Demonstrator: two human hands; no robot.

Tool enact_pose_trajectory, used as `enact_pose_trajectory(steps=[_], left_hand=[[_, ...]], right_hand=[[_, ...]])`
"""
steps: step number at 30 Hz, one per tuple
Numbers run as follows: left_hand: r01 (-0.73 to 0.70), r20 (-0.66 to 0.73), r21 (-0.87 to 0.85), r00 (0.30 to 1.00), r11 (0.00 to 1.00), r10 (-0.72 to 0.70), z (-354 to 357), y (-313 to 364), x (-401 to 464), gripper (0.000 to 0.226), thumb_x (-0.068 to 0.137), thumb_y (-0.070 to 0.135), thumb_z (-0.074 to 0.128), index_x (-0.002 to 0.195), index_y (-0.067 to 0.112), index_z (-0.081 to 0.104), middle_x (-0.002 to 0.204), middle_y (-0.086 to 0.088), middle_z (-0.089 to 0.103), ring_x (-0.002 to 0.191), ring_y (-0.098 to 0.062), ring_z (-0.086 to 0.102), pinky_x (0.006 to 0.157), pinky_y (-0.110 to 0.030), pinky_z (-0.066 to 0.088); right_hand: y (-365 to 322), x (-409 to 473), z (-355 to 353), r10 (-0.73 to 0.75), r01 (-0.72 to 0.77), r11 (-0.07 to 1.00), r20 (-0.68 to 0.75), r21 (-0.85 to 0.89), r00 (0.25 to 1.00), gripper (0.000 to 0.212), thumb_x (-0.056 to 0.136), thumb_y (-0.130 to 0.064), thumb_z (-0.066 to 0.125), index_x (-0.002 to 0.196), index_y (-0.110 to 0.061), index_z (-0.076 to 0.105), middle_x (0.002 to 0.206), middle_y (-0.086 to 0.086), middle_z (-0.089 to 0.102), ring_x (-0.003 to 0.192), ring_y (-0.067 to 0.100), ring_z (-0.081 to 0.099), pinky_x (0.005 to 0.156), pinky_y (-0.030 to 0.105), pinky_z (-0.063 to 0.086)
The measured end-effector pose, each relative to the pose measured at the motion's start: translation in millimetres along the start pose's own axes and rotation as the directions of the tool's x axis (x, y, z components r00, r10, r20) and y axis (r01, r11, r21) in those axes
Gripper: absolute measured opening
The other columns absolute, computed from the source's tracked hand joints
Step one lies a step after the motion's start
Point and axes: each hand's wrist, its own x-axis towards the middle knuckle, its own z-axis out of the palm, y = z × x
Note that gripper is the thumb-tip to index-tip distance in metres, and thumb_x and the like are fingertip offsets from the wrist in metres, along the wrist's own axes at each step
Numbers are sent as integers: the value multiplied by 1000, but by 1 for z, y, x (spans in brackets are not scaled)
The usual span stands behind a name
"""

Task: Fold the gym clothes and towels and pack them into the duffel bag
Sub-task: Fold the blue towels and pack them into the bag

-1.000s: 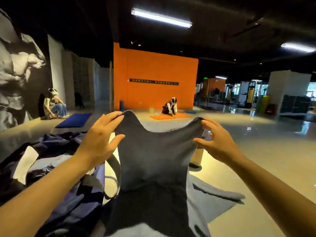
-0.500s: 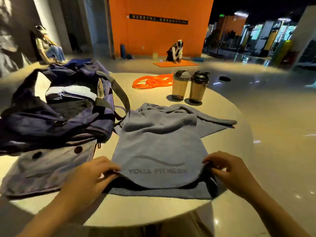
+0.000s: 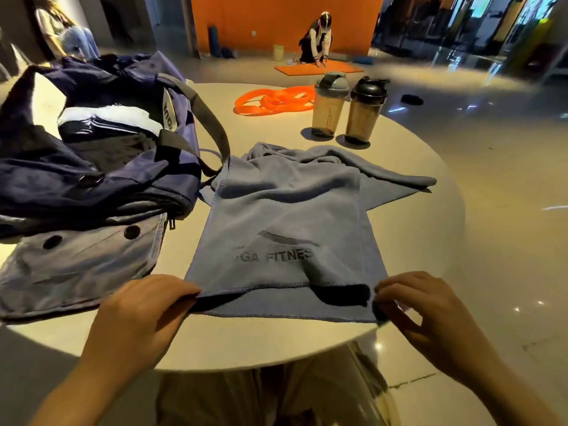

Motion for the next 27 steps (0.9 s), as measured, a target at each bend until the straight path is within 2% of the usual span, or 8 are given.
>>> enact_pose_trajectory(steps=[3,6,8,11,13,16,21,27], left_hand=[[29,-43,-6,999,1000,-29,-1,3,2,50,95,52,40,91,11,68,80,0,69,68,-11,60,69,-12,38],[9,-31,-29,999,1000,-9,-2,1,4,25,86,43,50,95,21,57,81,-1,69,64,-19,64,65,-11,38],[-3,-17,-69,1000,998,2,0,-4,2,18,82,39,53,95,25,54,86,1,70,69,-20,66,62,-15,43],[-37,-24,-74,999,997,36,2,-11,0,29,93,48,46,93,25,64,97,4,68,85,-10,60,72,-20,46],[-40,-37,-49,999,998,38,1,-13,1,35,94,43,46,96,18,71,101,0,69,89,-11,58,74,-25,46],[-35,-11,-85,999,996,35,-5,-14,5,28,91,39,51,103,23,69,107,4,67,92,-11,59,79,-30,47],[-8,126,-141,992,990,25,-4,-11,-4,43,94,53,44,97,22,74,108,11,67,95,-2,59,82,-28,47],[-4,156,-112,987,994,21,-10,-13,-5,46,92,55,44,97,21,74,107,10,68,96,-1,59,82,-30,46]], right_hand=[[-9,5,4,-13,16,999,-118,27,993,21,88,-48,57,99,-32,52,94,-6,66,85,6,56,69,28,53],[-18,19,6,-3,7,1000,-149,27,989,39,93,-61,30,99,-28,49,93,-2,65,80,11,56,67,23,48],[-21,27,13,-14,15,1000,-130,4,991,33,91,-60,36,97,-29,47,84,-4,63,70,11,55,60,21,47],[-24,35,19,-54,45,998,-176,-54,983,16,85,-37,44,97,-26,46,73,0,62,57,19,57,48,29,50],[-19,37,7,-98,81,994,-262,-74,960,16,85,-28,46,99,-20,48,75,7,65,61,23,61,55,31,52],[-7,29,-22,-132,107,990,-329,-93,935,20,93,-32,44,100,-15,51,81,14,68,68,26,65,63,34,53],[2,-2,-10,-247,220,950,-103,-221,964,37,104,-37,21,97,-18,52,87,8,71,66,20,67,59,25,53],[2,-5,-1,-226,207,957,-79,-201,971,33,104,-35,23,101,-22,53,91,5,72,77,20,69,71,30,50]])
